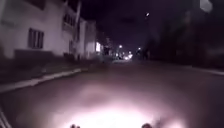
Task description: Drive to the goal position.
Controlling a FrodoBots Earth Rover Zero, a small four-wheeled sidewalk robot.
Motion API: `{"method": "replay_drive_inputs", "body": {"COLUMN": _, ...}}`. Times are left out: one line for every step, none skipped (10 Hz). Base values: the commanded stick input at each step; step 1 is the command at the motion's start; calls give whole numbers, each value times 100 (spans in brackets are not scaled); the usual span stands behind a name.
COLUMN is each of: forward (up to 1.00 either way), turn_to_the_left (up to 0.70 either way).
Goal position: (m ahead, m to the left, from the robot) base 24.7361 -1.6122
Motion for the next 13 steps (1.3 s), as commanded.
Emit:
{"method": "replay_drive_inputs", "body": {"forward": 100, "turn_to_the_left": -16}}
{"method": "replay_drive_inputs", "body": {"forward": 100, "turn_to_the_left": 0}}
{"method": "replay_drive_inputs", "body": {"forward": 100, "turn_to_the_left": 0}}
{"method": "replay_drive_inputs", "body": {"forward": 100, "turn_to_the_left": 0}}
{"method": "replay_drive_inputs", "body": {"forward": 100, "turn_to_the_left": 0}}
{"method": "replay_drive_inputs", "body": {"forward": 100, "turn_to_the_left": 0}}
{"method": "replay_drive_inputs", "body": {"forward": 100, "turn_to_the_left": 0}}
{"method": "replay_drive_inputs", "body": {"forward": 100, "turn_to_the_left": 0}}
{"method": "replay_drive_inputs", "body": {"forward": 100, "turn_to_the_left": 0}}
{"method": "replay_drive_inputs", "body": {"forward": 100, "turn_to_the_left": 0}}
{"method": "replay_drive_inputs", "body": {"forward": 100, "turn_to_the_left": 0}}
{"method": "replay_drive_inputs", "body": {"forward": 100, "turn_to_the_left": 0}}
{"method": "replay_drive_inputs", "body": {"forward": 100, "turn_to_the_left": 0}}
